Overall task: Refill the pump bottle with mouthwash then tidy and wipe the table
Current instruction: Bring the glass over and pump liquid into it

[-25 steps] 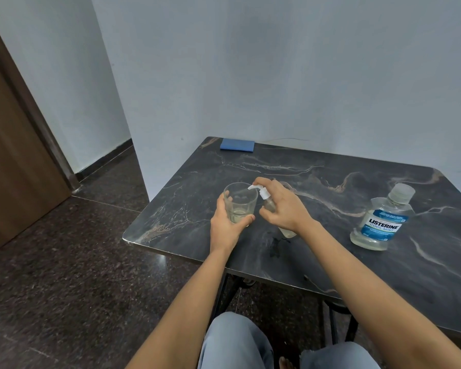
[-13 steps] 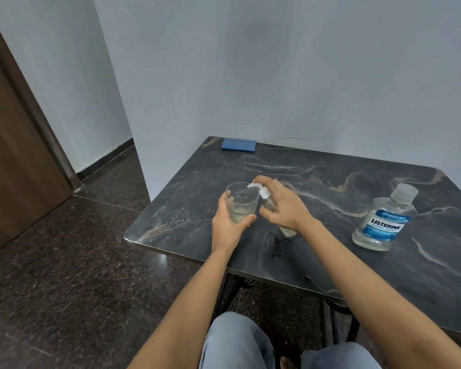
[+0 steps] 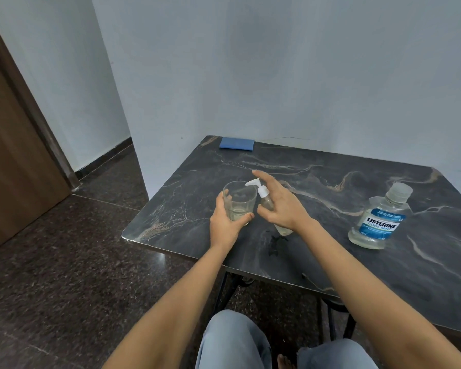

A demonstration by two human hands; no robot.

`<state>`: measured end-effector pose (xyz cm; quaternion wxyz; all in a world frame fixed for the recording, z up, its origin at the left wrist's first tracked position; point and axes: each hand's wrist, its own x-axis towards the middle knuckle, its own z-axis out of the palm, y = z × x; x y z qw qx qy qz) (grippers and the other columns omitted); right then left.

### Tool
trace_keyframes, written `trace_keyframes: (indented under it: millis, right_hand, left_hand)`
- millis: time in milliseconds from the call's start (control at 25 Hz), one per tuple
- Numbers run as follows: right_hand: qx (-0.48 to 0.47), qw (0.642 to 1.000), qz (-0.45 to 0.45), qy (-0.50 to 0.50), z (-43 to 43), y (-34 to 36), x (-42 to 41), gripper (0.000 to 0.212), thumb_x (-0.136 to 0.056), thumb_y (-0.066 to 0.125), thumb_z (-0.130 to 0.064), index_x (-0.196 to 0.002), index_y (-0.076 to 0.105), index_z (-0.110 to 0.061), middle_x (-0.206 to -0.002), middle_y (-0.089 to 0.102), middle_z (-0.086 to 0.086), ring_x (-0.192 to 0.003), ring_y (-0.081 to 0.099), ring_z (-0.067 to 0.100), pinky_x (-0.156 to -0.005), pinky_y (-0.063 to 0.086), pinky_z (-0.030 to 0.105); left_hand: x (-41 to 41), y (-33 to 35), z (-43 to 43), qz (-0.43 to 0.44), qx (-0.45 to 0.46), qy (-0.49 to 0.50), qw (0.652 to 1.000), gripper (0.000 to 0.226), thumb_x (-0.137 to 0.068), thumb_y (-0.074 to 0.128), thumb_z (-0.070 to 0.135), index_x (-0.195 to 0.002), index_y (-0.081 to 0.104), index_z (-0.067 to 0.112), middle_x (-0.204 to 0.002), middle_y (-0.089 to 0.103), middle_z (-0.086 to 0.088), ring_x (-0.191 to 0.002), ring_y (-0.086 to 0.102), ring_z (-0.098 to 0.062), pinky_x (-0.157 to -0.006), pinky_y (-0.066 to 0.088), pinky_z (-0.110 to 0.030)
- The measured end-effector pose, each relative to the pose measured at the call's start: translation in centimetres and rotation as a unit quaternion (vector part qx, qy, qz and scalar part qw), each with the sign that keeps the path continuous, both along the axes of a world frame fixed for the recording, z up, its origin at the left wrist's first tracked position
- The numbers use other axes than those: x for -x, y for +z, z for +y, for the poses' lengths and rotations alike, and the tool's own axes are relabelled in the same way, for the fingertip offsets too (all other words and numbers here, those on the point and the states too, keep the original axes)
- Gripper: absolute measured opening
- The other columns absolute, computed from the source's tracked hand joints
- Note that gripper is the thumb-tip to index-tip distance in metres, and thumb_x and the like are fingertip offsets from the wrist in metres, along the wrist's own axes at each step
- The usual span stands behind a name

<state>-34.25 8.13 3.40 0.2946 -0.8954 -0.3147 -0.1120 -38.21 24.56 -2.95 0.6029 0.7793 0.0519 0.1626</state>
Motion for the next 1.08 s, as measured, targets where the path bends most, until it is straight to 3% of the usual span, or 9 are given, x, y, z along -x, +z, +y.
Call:
trace_keyframes:
  millis: [80, 160, 320, 440, 720, 880, 960, 1080]
  right_hand:
    - [-0.016, 1.000, 0.001, -0.001, -0.5, 0.1, 0.0, 0.077, -0.078, 0.058, -0.028, -0.144, 0.018, -0.033, -0.102, 0.048, -0.019, -0.079, 0.051, 0.013, -0.070, 0.046, 0.031]
    - [-0.038, 0.999, 0.001, -0.022, -1.2, 0.1, -0.2, 0.070, -0.082, 0.062, -0.023, -0.138, 0.020, -0.028, -0.097, 0.047, -0.013, -0.075, 0.051, 0.015, -0.068, 0.046, 0.034]
    - [-0.130, 0.986, 0.006, -0.104, -3.7, 0.0, -0.2, 0.049, -0.088, 0.063, -0.026, -0.129, 0.036, -0.023, -0.099, 0.047, -0.005, -0.084, 0.050, 0.012, -0.073, 0.043, 0.025]
    - [-0.169, 0.974, 0.007, -0.150, -5.8, -0.6, -0.5, 0.043, -0.087, 0.066, -0.027, -0.122, 0.042, -0.017, -0.099, 0.049, 0.000, -0.089, 0.049, 0.014, -0.078, 0.041, 0.027]
    - [-0.187, 0.965, 0.061, -0.172, -7.4, -2.2, -0.3, 0.060, -0.080, 0.074, -0.034, -0.128, 0.041, -0.017, -0.120, 0.049, 0.001, -0.110, 0.046, 0.015, -0.092, 0.038, 0.028]
    - [-0.214, 0.950, 0.105, -0.203, -7.7, -3.7, 0.5, 0.078, -0.076, 0.077, -0.036, -0.136, 0.030, -0.020, -0.136, 0.037, -0.001, -0.121, 0.040, 0.010, -0.100, 0.035, 0.027]
    - [-0.219, 0.942, 0.116, -0.226, -8.0, -4.9, 1.1, 0.075, -0.077, 0.075, -0.034, -0.135, 0.029, -0.022, -0.133, 0.037, 0.001, -0.116, 0.045, 0.012, -0.097, 0.041, 0.029]
    - [-0.218, 0.943, 0.100, -0.230, -8.4, -5.9, 1.2, 0.055, -0.079, 0.073, -0.034, -0.124, 0.043, -0.023, -0.119, 0.051, -0.002, -0.104, 0.054, 0.014, -0.085, 0.048, 0.029]
  left_hand:
    - [-0.4, 0.0, 0.1, 0.009, 0.006, 0.003, 1.000, 0.092, -0.062, 0.089, 0.034, -0.139, 0.038, 0.031, -0.140, 0.052, 0.008, -0.126, 0.052, -0.012, -0.107, 0.042, -0.034]
    - [-0.8, -0.1, 0.2, 0.015, 0.013, 0.006, 1.000, 0.092, -0.059, 0.090, 0.034, -0.136, 0.040, 0.031, -0.139, 0.053, 0.008, -0.126, 0.052, -0.014, -0.107, 0.043, -0.039]
    - [-1.7, 0.3, -0.3, 0.021, 0.011, 0.010, 1.000, 0.090, -0.060, 0.091, 0.027, -0.135, 0.041, 0.028, -0.137, 0.054, 0.003, -0.125, 0.053, -0.017, -0.106, 0.044, -0.038]
    - [-2.3, 0.6, -0.6, 0.029, 0.014, 0.007, 0.999, 0.089, -0.060, 0.090, 0.025, -0.135, 0.041, 0.027, -0.135, 0.055, 0.000, -0.123, 0.054, -0.018, -0.105, 0.045, -0.038]
    - [-3.2, 1.0, -1.5, 0.029, 0.017, 0.000, 0.999, 0.089, -0.061, 0.090, 0.024, -0.136, 0.040, 0.026, -0.135, 0.055, -0.001, -0.121, 0.055, -0.019, -0.100, 0.044, -0.030]
    - [-3.1, 0.7, -1.9, 0.022, 0.028, -0.001, 0.999, 0.090, -0.063, 0.089, 0.023, -0.138, 0.039, 0.026, -0.137, 0.054, 0.000, -0.122, 0.054, -0.019, -0.102, 0.044, -0.031]
    - [-3.1, 0.7, -2.0, 0.017, 0.032, 0.001, 0.999, 0.090, -0.064, 0.089, 0.022, -0.139, 0.039, 0.025, -0.138, 0.052, 0.002, -0.122, 0.054, -0.017, -0.104, 0.043, -0.031]
    - [-3.2, 0.6, -2.1, 0.015, 0.042, 0.008, 0.999, 0.090, -0.063, 0.090, 0.021, -0.138, 0.041, 0.024, -0.137, 0.053, 0.005, -0.121, 0.055, -0.016, -0.103, 0.044, -0.029]
